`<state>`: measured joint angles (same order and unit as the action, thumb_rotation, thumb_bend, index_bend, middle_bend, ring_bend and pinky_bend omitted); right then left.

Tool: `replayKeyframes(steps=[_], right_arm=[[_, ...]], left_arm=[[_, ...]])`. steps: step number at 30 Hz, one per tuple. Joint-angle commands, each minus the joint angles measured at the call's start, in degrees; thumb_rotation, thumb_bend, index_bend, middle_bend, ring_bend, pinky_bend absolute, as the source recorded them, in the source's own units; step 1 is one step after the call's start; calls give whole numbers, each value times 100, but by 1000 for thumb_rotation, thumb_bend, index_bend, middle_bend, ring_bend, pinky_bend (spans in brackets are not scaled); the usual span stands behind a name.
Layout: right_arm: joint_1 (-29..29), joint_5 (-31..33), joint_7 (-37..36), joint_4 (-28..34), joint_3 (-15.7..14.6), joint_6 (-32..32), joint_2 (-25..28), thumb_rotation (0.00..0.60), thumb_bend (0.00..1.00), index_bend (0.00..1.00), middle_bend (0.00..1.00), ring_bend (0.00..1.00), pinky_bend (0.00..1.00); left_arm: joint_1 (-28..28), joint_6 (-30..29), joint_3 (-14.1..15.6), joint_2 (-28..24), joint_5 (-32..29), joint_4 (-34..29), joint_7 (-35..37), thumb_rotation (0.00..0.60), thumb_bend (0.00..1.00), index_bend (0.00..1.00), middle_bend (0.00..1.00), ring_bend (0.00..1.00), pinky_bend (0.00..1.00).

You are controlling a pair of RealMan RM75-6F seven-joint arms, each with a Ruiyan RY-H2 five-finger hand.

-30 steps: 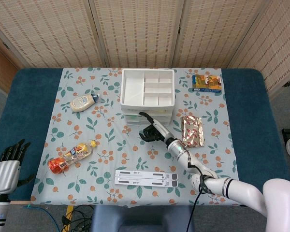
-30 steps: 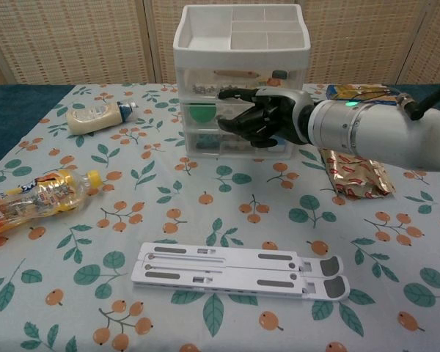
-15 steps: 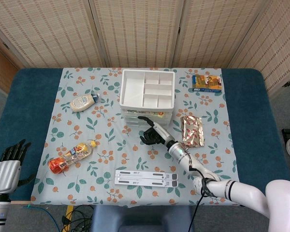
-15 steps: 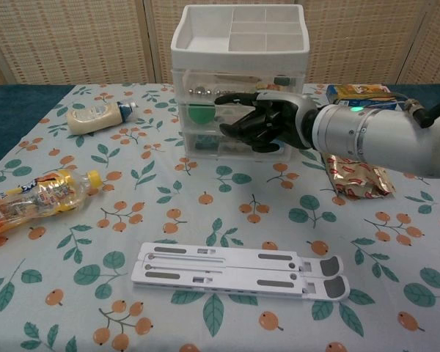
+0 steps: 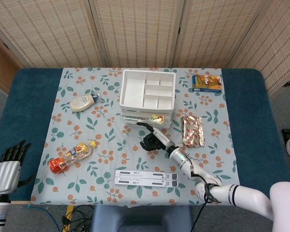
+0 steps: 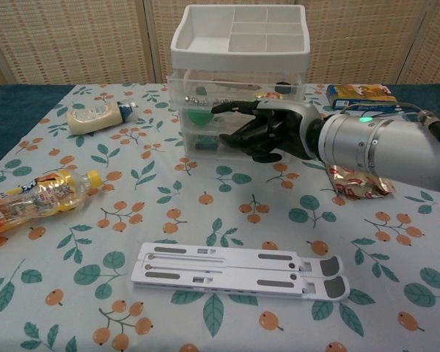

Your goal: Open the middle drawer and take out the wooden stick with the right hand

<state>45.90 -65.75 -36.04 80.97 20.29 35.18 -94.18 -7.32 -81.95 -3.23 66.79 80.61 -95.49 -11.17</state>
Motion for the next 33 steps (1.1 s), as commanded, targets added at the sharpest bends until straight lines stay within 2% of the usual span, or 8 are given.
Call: replayKeyframes(steps=[1, 6, 11, 20, 28, 33], right_arm=[[-68, -69, 21, 121, -73, 64, 58, 600, 479, 107, 852, 893, 949], [-165, -145, 101, 304, -180, 161, 184, 600, 480, 102, 851, 893, 949], [-263, -172, 181, 463, -277, 236, 343, 600, 486, 17, 851, 893, 949], [-423, -155, 430, 830, -559, 223, 656, 600, 501, 12, 851, 893, 949], [-732, -541, 1059, 1858, -857, 681, 1454, 600, 514, 12, 848, 893, 949], [-911, -799, 1372, 2341, -850, 1124, 1970, 600, 515, 12, 847, 893, 949]], left_arm=[[3, -4, 1, 0, 3, 10, 13, 600, 136, 99, 67, 100, 106], [12, -13, 7, 3, 13, 33, 52, 600, 136, 99, 67, 100, 106], [19, -25, 11, 9, 27, 42, 69, 600, 136, 99, 67, 100, 106], [-13, 3, 6, 34, 54, 36, 51, 600, 136, 99, 67, 100, 106], [-24, 30, 13, 39, 49, 45, 53, 600, 136, 98, 67, 100, 106], [-39, 56, 14, 53, 41, 46, 30, 600, 136, 98, 67, 100, 106]])
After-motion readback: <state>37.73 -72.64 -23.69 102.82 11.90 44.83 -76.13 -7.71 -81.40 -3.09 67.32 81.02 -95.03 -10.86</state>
